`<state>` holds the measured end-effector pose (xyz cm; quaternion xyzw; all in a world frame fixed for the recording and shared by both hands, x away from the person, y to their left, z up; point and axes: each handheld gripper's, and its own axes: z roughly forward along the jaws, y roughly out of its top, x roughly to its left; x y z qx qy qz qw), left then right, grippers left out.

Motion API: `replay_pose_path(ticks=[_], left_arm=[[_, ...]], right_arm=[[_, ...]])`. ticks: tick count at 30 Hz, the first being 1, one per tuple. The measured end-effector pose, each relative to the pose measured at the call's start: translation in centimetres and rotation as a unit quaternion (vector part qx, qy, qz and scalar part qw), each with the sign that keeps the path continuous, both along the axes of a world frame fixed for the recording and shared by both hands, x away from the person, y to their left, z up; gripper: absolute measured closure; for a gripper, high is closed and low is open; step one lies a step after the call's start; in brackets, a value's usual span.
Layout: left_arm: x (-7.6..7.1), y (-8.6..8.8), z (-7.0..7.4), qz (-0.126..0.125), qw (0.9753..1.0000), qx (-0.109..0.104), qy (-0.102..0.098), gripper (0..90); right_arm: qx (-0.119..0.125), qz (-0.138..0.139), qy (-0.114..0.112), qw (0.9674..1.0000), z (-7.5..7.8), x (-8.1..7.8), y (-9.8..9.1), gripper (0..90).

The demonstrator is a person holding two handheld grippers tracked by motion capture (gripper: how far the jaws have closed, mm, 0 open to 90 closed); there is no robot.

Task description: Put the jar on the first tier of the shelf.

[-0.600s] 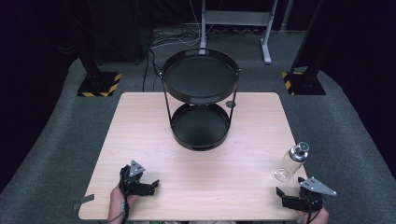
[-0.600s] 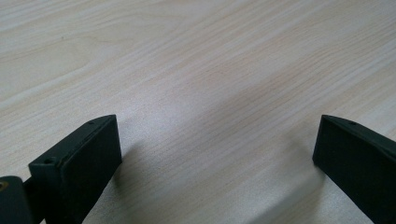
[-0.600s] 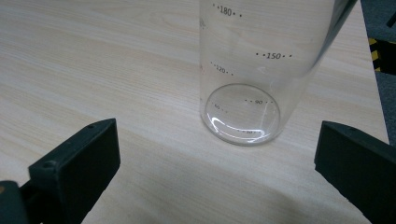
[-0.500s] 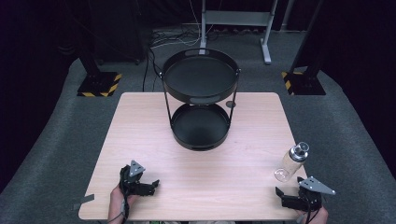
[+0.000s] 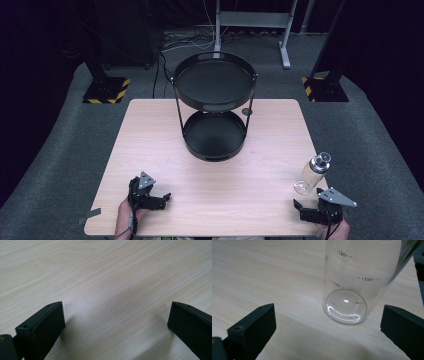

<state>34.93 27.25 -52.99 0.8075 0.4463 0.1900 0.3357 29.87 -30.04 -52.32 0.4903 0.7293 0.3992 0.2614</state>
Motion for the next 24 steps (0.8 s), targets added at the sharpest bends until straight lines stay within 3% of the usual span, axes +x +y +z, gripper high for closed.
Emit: replay_pose_path(ticks=[24], left_arm=[[0.0, 0.0, 0.0, 0.0, 1.0, 0.0, -0.001, 0.4]], right_arm=[[-0.019, -0.006, -0.015, 0.9997, 2.1, 1.6, 0.4, 0.0]])
